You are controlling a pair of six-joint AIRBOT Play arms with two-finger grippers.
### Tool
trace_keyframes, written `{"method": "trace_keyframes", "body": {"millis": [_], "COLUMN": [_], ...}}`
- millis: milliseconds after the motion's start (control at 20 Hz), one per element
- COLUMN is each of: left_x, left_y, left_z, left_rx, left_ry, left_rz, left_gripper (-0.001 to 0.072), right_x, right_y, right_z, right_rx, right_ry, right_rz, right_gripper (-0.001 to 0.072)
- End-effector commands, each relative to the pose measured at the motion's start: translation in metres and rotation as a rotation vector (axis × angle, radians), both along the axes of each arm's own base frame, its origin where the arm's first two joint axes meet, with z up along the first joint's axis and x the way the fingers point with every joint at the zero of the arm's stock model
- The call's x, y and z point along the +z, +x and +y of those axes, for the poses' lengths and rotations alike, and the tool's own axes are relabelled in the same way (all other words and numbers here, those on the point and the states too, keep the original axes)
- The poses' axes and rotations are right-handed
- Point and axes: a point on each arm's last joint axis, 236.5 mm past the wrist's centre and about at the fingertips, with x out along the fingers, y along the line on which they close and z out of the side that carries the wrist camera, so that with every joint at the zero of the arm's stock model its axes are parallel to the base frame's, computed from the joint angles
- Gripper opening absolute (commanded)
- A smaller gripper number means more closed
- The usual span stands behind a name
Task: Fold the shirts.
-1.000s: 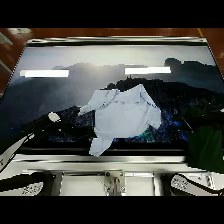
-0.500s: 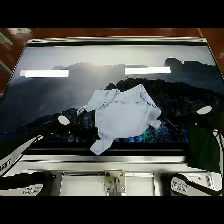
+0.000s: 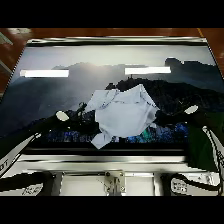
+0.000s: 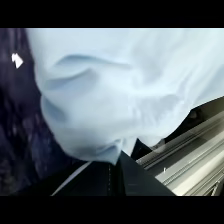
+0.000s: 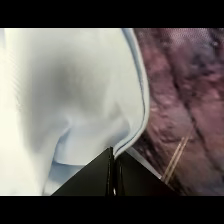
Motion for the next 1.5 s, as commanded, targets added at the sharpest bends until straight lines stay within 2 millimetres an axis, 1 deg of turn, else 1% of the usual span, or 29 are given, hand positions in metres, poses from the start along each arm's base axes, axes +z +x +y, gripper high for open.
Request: {"method": "trace_keyframes", "body": {"millis": [0, 50, 100, 150, 200, 250, 300, 350, 400, 450, 500, 550, 600, 650, 700, 750, 800, 900, 1000, 1100, 1200, 1300, 1450], "left_x": [0.038, 0.059, 0.090, 0.128, 0.180, 0.244, 0.314, 0.393, 0.466, 0.534, 0.583, 0.619, 0.642, 0.655, 0.660, 0.662, 0.660, 0.648, 0.625, 0.591, 0.551, 0.497, 0.400], "left_y": [0.027, 0.038, 0.052, 0.065, 0.077, 0.085, 0.085, 0.075, 0.055, 0.026, -0.004, -0.033, -0.056, -0.071, -0.081, -0.086, -0.087, -0.079, -0.062, -0.036, -0.004, 0.032, 0.085], "left_z": [0.022, 0.038, 0.060, 0.084, 0.111, 0.136, 0.156, 0.171, 0.182, 0.188, 0.190, 0.189, 0.188, 0.189, 0.190, 0.193, 0.198, 0.211, 0.225, 0.231, 0.228, 0.224, 0.218], "left_rx": [-0.048, -0.050, -0.048, -0.033, 0.003, 0.060, 0.128, 0.214, 0.292, 0.355, 0.392, 0.409, 0.414, 0.416, 0.409, 0.411, 0.420, 0.430, 0.435, 0.414, 0.374, 0.321, 0.233], "left_ry": [0.070, 0.124, 0.189, 0.255, 0.319, 0.364, 0.378, 0.360, 0.330, 0.290, 0.246, 0.196, 0.162, 0.152, 0.161, 0.185, 0.214, 0.301, 0.403, 0.472, 0.503, 0.532, 0.576], "left_rz": [-0.151, -0.212, -0.291, -0.380, -0.500, -0.646, -0.804, -0.989, -1.163, -1.337, -1.463, -1.555, -1.614, -1.648, -1.666, -1.676, -1.674, -1.635, -1.560, -1.459, -1.352, -1.216, -0.983], "left_gripper": [0.0035, 0.0034, 0.0034, 0.0035, 0.0035, 0.0036, 0.0036, 0.0037, 0.0037, 0.0037, 0.0037, 0.0038, 0.0037, 0.0037, 0.0037, 0.0037, 0.0038, 0.0038, 0.0038, 0.0038, 0.0038, 0.0038, 0.0038], "right_x": [0.028, 0.054, 0.087, 0.130, 0.187, 0.256, 0.325, 0.394, 0.461, 0.517, 0.558, 0.590, 0.614, 0.628, 0.636, 0.637, 0.632, 0.606, 0.572, 0.531, 0.484, 0.435, 0.349], "right_y": [0.012, 0.024, 0.038, 0.051, 0.065, 0.073, 0.071, 0.061, 0.040, 0.014, -0.011, -0.035, -0.056, -0.073, -0.087, -0.096, -0.101, -0.100, -0.091, -0.076, -0.055, -0.029, 0.020], "right_z": [0.006, 0.006, 0.004, 0.003, 0.001, 0.000, 0.001, 0.003, 0.006, 0.012, 0.017, 0.022, 0.027, 0.030, 0.033, 0.035, 0.035, 0.030, 0.019, 0.001, -0.011, -0.016, -0.018], "right_rx": [0.081, 0.140, 0.188, 0.230, 0.223, 0.181, 0.150, 0.139, 0.133, 0.117, 0.090, 0.070, 0.055, 0.050, 0.054, 0.061, 0.066, 0.082, 0.105, 0.127, 0.163, 0.205, 0.242], "right_ry": [0.006, -0.017, -0.049, -0.089, -0.126, -0.148, -0.173, -0.208, -0.246, -0.262, -0.252, -0.231, -0.221, -0.218, -0.222, -0.231, -0.244, -0.280, -0.342, -0.405, -0.413, -0.372, -0.312], "right_rz": [-0.078, -0.168, -0.275, -0.400, -0.541, -0.692, -0.843, -1.001, -1.156, -1.278, -1.364, -1.436, -1.493, -1.529, -1.548, -1.547, -1.527, -1.420, -1.280, -1.113, -0.917, -0.743, -0.537], "right_gripper": [0.0061, 0.0061, 0.0061, 0.0061, 0.0061, 0.0060, 0.0060, 0.0060, 0.0060, 0.0060, 0.0060, 0.0060, 0.0060, 0.0060, 0.0060, 0.0060, 0.0060, 0.0061, 0.0060, 0.0060, 0.0060, 0.0061, 0.0061]}}
